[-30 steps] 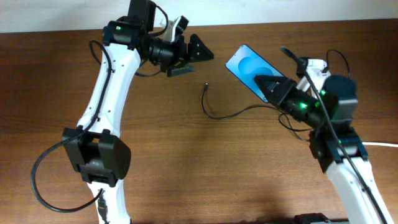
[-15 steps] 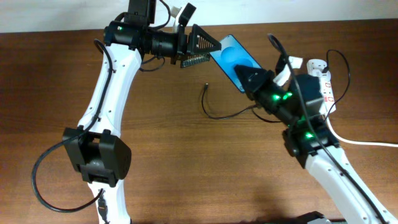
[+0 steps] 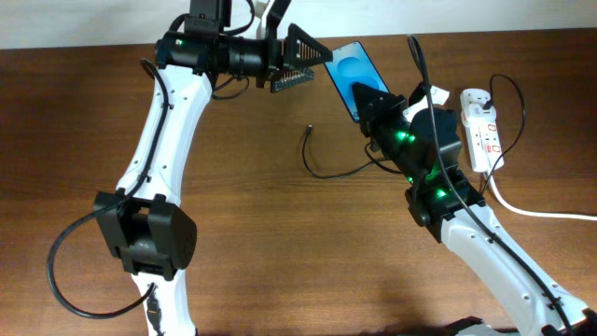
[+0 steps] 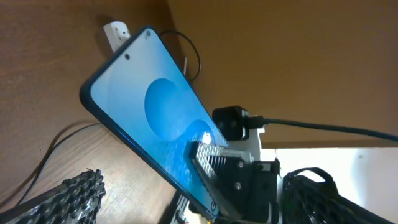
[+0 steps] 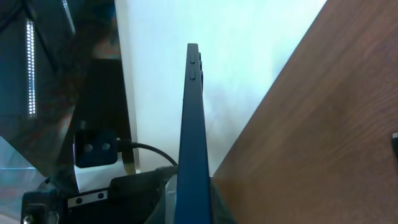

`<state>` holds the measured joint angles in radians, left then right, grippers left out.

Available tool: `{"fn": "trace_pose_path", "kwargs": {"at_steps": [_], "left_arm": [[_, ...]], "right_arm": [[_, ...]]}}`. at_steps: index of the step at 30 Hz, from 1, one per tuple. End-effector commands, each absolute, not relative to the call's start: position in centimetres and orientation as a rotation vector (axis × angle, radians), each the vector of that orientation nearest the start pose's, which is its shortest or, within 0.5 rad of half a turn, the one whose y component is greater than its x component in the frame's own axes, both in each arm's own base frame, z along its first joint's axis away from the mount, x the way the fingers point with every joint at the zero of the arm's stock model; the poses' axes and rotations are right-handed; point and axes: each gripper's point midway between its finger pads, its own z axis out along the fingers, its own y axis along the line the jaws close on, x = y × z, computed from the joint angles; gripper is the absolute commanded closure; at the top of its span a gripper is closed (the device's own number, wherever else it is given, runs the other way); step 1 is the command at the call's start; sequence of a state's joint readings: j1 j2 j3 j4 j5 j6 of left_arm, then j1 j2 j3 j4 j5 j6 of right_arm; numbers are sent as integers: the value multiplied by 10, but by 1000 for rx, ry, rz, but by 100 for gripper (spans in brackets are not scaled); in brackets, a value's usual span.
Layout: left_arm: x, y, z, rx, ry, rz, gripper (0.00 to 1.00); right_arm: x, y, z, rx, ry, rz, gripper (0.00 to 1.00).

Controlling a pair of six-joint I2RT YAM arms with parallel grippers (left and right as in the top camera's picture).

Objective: Plug charger to phone and switch on socket
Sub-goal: 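Hold the phone upright with the right gripper, raise left gripper, then lower the left gripper onto the phone's top edge and close it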

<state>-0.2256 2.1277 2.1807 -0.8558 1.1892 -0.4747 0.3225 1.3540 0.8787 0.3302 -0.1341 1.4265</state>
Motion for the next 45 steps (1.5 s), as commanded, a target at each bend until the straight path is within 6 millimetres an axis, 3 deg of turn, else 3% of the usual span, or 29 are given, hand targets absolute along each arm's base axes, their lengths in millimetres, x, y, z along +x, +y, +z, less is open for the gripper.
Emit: {"fn": "trace_pose_path", "kwargs": {"at_steps": [1,10,15,18,22,29,39,45], "left_arm": [[464,-267,287,251,2353,-1818,1],[477,-274,243,269,2345,-1985,1],[475,-286,236,355,2289,-2089,1],[470,-297,241,342,2312,-2135,1],[466,-309,250,313,2338,-2206,1],[474,-315,249,183,2400,-2182,1],[486,-335,239,-56,2490,-2091,2],[497,-348,253,-52,2411,-2077,7]], "right_arm": [[423,158,286,922,1664,1359,96],[427,138,269,961,1706,1273,96],[427,134,263,953,1726,1236,96],[430,140,262,963,1714,1253,96],[437,147,254,1112,1640,1303,96],[445,153,243,1209,1530,1242,96],[454,152,248,1200,1462,1252,96],[454,159,237,1201,1494,1245,96]]}}
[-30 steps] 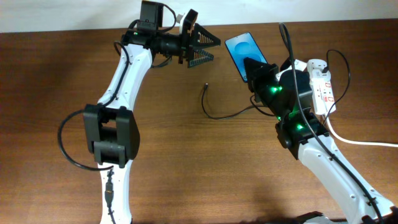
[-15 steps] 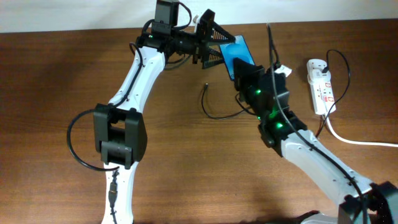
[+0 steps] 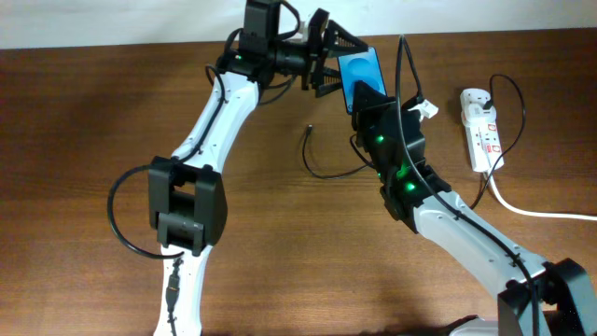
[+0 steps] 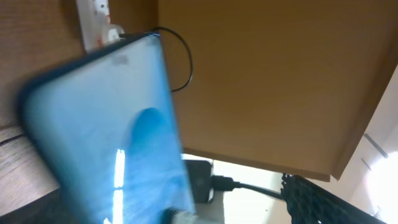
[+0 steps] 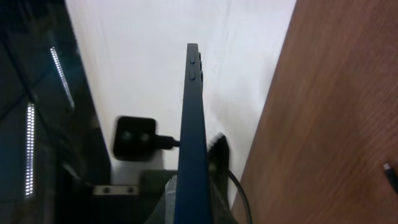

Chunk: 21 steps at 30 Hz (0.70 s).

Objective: Plug charger to phone and switch on socket
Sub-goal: 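Lower the left gripper onto the phone's top edge and close it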

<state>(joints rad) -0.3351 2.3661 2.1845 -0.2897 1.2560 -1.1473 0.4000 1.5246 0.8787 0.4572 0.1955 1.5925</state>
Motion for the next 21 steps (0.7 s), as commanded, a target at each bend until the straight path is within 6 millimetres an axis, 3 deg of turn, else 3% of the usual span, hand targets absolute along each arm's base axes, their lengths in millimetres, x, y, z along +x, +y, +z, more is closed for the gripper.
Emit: {"fn": "trace_pose_path", "kwargs": {"at_steps": [1,10,12,16,21], "left_arm": [[497,-350,254,-46,2410,-2078,7],[488,-363,253,-21,2423,-2081,17],[487,-366,253,-19,2425,-2078,26],[489,-365,251,-39,2429,-2066,58],[490,-365,250,-47,2428,-2059,66]], "right_arm": [[454,160,237,1201,1495,1245,96],[456,160,247,1183,1460,1275,96],[456,160,251,1176,1446,1286,96],[456,161,253,1168,1440,1299,96],[455,166,253,1155,1459,1318,96]]}}
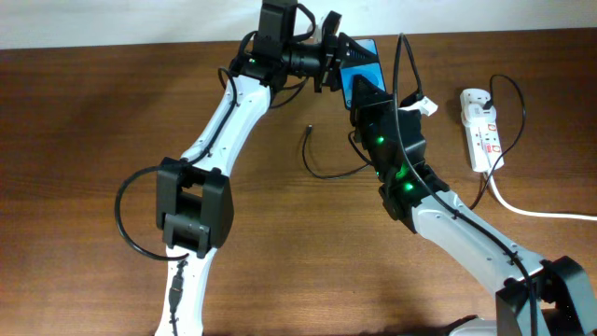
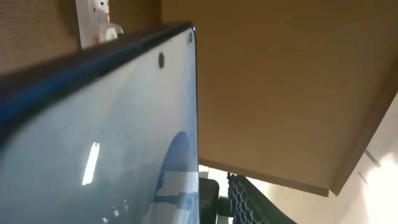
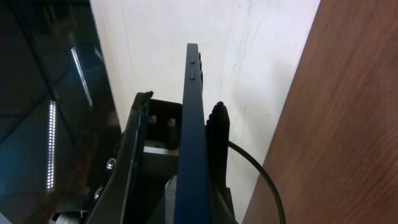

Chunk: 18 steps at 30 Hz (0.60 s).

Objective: Plug charger to phone and switch on socket
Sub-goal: 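Lower the left gripper onto the phone's top edge and close it, then open the right gripper and lift the phone away with the left gripper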

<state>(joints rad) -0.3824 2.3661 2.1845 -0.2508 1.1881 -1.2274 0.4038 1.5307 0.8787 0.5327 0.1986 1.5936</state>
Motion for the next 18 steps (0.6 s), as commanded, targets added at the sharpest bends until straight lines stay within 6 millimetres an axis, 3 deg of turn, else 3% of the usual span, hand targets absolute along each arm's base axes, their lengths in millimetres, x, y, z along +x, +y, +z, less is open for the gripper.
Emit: {"fn": "trace_pose_path", "kwargs": {"at_steps": [1,3,10,12,18], "left_arm": [[491,-365,250,-49,2427,-2056,71],[492,-365,250,-56,2426,-2049,79],[502,-364,246,-115,2413,-1990,91],[505,-364,244,-132,2409,-1972,100],[506,-364,244,-137,2408,-1967,100]], "right_arm": [[455,166,253,1155,1459,1317,96],[455,166,253,1155,1458,1317,96],[455,165,253,1156,1458,1317,96],[455,165,253,1158,1455,1314,96],[456,164,253,1159,1452,1311,96]]}}
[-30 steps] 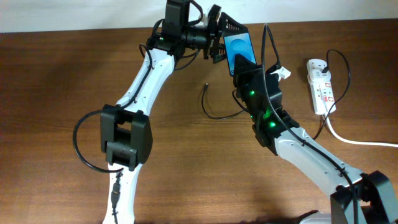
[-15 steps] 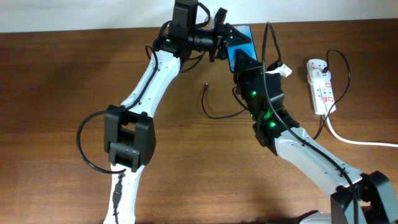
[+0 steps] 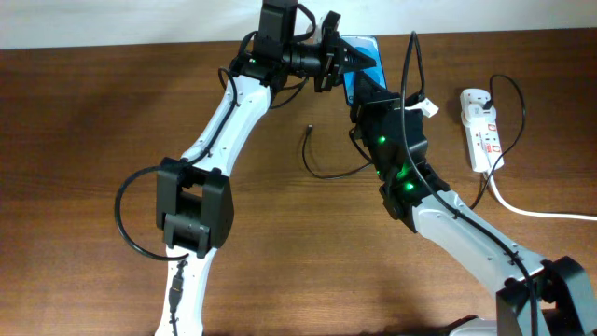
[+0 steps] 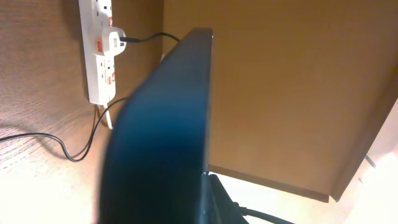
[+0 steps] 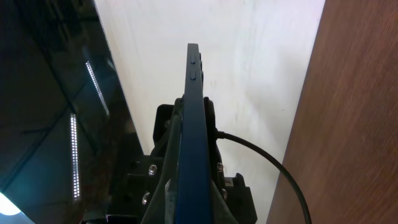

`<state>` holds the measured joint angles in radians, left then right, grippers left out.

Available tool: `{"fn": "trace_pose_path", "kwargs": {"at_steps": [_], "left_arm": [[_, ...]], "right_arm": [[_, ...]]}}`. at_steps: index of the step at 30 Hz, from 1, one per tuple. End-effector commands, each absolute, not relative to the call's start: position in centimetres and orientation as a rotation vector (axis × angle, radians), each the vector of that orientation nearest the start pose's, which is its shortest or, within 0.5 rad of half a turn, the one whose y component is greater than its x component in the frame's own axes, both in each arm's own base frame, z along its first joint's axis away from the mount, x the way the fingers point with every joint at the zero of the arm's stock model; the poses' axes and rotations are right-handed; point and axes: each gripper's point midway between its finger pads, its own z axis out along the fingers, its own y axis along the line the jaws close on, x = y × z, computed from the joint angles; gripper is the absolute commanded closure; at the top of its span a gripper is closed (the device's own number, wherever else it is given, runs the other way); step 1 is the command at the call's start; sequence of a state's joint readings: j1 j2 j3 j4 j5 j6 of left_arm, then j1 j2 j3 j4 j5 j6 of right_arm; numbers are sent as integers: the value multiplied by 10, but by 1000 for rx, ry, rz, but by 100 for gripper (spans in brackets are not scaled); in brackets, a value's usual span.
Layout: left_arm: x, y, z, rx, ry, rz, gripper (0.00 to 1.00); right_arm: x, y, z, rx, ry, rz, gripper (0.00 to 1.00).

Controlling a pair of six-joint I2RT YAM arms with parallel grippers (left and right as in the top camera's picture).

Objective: Plug charger to phone and switch on socket
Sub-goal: 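Open the right gripper and lift the phone away with the left gripper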

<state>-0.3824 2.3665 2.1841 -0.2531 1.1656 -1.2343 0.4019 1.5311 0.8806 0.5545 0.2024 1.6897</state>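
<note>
A blue phone (image 3: 365, 49) is held up on edge above the table's far side. My right gripper (image 3: 367, 89) is shut on its lower end, and the phone's thin side (image 5: 193, 112) runs up the right wrist view. My left gripper (image 3: 346, 56) comes in from the left and is shut on the phone's upper part, its fingers (image 5: 209, 121) pressed to both faces. The left wrist view is filled by the phone's dark edge (image 4: 165, 137). The black charger cable's free plug (image 3: 309, 131) lies on the table left of the right arm.
A white power strip (image 3: 483, 126) lies at the right, also visible as the strip (image 4: 101, 59) with an adapter plugged into it. Its white lead (image 3: 536, 213) runs off to the right. The charger cable loops (image 3: 328, 173) under the right arm.
My left gripper's fingers stood either side of the phone with a gap; now they press on both faces. The phone has turned edge-on to the left wrist camera. The right gripper keeps its hold.
My right gripper held the phone up while the left gripper was open to the left of it. The left arm then reached nearer, then straddled the phone's upper end. Now both grippers are shut on the phone; the cable plug has stayed on the table.
</note>
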Motion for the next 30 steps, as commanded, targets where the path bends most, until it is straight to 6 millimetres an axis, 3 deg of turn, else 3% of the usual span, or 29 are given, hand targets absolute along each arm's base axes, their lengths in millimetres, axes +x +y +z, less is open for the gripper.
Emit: {"fn": "trace_pose_path", "kwargs": {"at_steps": [1,8,12,16,19,22,23,26,30], "left_arm": [[506,-364,244,-137,2408,-1967,100],[507,-363,244,-138,2406,-1966,100],[508,-362,244,-141,2403,-1957,100],[512,-357,243,-153,2395,-1946,100],[518,-349,243,-163,2383,-1934,100],[529,-333,243,-168,2357,-1911,100],[536,-320,243,-155,2334,-1889,100],[548,-288,243,-99,2291,-1852,100],[551,-244,231,-54,2296,-1813,100]], "right_arm": [[456,164,253,1159,1453,1311,96],[456,163,253,1160,1451,1310,95],[456,163,253,1160,1451,1310,75],[456,163,253,1160,1451,1310,45],[456,163,253,1161,1451,1309,31],[456,162,253,1153,1455,1298,13],[456,161,253,1128,1466,1273,2],[457,156,243,1037,1545,1150,2],[449,152,203,1038,1717,984,2]]}}
